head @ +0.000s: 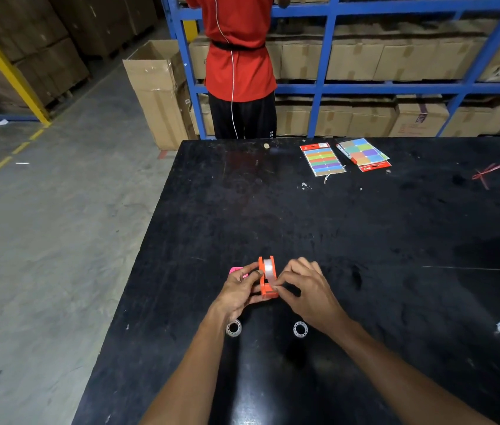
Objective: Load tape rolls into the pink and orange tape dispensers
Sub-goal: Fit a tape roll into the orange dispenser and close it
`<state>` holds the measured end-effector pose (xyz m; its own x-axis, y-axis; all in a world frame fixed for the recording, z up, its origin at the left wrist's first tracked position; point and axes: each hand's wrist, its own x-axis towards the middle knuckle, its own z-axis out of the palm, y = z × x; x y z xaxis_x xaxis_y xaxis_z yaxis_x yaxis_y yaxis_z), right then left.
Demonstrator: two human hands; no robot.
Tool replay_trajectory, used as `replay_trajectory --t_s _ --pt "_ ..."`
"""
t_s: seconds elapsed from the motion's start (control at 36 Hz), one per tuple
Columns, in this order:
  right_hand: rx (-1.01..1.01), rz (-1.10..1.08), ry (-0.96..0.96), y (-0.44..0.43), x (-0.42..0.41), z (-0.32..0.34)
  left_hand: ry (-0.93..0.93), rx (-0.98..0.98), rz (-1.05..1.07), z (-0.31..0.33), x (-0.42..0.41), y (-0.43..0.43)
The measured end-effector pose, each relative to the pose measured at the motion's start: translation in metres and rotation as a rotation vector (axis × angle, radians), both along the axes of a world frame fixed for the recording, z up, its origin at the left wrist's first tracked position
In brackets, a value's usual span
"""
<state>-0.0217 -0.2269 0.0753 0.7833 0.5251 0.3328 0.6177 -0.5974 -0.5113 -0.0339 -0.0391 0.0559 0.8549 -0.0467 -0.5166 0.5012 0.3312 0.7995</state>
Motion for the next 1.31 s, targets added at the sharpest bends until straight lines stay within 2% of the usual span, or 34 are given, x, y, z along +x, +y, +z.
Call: replay_trajectory --t_s 0.31,0.58,0.75,0.83,0.92,1.0,1.31 --pt "-0.048 -0.024 0.048 -0.002 -0.018 -0.026 0.002 0.020 0.032 0.001 0.006 -0.003" --pt "-0.030 -0.067 -0.044 -0.002 -0.015 -0.036 0.023 0.032 -0.016 -0.006 0.006 -0.008" --pt "-0.078 -0.070 -0.019 -0.012 -0.015 -0.050 0.017 0.004 0.000 -0.009 0.013 -0.007" --pt "0.071 -0.197 0.137 -0.019 -0.013 -0.053 0.027 -0.008 0.007 -0.011 0.015 -0.005" --pt "0.285 -0.306 0.444 -0.019 0.002 -0.051 0.031 -0.013 -0.006 -0.012 0.015 -0.004" --pt "0.371 -0.301 0.695 -0.013 0.017 -0.048 0.034 -0.011 -0.020 -0.016 0.016 -0.006" --pt "0.290 -0.274 0.816 -0.002 0.034 -0.083 0.082 0.175 0.060 -0.061 0.017 -0.027"
